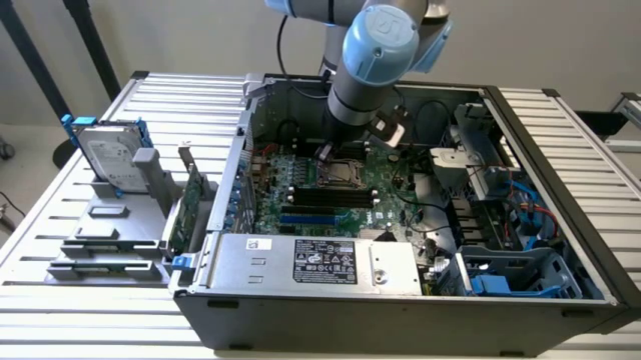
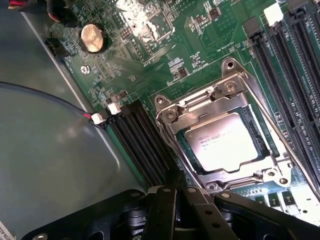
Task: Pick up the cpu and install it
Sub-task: 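Close the cpu cover, then install the first cpu locking lever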
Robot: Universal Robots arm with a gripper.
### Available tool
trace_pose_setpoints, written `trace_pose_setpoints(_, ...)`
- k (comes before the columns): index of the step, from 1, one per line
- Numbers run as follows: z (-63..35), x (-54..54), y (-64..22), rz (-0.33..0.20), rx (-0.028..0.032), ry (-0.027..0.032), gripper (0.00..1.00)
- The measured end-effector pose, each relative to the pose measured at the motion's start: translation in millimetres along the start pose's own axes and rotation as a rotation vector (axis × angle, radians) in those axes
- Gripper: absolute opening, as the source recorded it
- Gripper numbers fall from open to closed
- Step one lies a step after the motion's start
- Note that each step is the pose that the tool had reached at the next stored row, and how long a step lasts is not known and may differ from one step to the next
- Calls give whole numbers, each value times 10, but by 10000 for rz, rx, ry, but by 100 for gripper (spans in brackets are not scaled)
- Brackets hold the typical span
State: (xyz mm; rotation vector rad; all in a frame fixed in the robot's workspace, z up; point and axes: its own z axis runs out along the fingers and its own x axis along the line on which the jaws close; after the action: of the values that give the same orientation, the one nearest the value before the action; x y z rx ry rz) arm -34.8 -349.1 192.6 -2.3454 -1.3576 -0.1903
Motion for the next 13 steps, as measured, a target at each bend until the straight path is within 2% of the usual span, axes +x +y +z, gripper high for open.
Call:
trace_pose_setpoints(5, 15, -5, -10, -134, 117, 84, 11)
trace_pose_setpoints(13, 15, -5, -9, -141, 120, 84, 11)
